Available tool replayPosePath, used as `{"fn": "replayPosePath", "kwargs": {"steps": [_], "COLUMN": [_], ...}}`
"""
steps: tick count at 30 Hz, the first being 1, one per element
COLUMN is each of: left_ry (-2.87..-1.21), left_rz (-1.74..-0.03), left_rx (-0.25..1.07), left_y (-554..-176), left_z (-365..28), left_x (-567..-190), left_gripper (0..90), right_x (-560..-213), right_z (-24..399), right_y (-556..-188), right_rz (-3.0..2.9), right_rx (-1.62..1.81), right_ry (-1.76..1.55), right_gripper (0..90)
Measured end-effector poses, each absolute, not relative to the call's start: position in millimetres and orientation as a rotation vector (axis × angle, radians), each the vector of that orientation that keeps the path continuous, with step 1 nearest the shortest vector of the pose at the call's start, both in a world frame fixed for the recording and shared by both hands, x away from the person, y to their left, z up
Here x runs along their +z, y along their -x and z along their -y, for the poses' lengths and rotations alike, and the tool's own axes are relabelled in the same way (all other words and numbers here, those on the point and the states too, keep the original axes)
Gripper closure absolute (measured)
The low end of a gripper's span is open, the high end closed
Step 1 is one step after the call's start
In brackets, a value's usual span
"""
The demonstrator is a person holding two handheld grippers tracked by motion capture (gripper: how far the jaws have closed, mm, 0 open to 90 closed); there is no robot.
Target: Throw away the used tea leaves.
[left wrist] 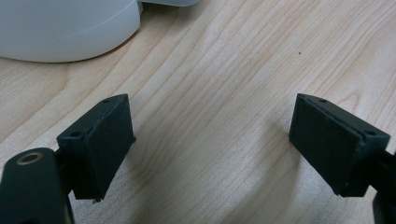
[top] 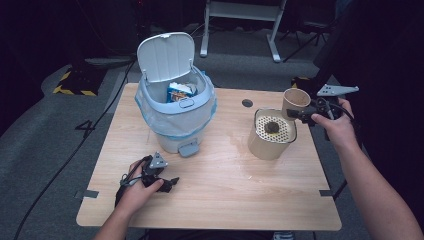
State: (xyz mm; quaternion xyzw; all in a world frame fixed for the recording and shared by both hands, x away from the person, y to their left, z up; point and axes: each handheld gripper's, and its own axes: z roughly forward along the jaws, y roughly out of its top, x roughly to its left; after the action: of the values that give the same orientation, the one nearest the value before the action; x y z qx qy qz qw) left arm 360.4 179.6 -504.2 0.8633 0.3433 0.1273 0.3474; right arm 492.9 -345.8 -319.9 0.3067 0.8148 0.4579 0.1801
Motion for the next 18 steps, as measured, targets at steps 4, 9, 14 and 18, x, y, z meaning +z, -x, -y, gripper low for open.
{"fn": "replayPosePath", "kwargs": {"steps": [4, 9, 14, 18], "left_ry": [-2.239, -2.239, -2.238, -2.238], "left_rz": [-0.891, -0.891, -0.891, -0.891], "left_rx": [0.33, 0.33, 0.33, 0.33], "left_y": [-360, -360, -360, -360], "left_z": [-180, -180, -180, -180], "left_x": [-504, -504, -504, -504], "left_gripper": [14.0, 14.0, 13.9, 14.0], "right_x": [-318, -312, -305, -299], "right_z": [347, 346, 341, 334], "right_y": [-495, -494, -492, -489], "right_rz": [-2.295, -2.292, -2.288, -2.286], "right_rx": [1.337, 1.309, 1.301, 1.292], "right_ry": [-0.851, -0.82, -0.796, -0.767], "right_gripper": [33.1, 33.0, 33.0, 33.0]}}
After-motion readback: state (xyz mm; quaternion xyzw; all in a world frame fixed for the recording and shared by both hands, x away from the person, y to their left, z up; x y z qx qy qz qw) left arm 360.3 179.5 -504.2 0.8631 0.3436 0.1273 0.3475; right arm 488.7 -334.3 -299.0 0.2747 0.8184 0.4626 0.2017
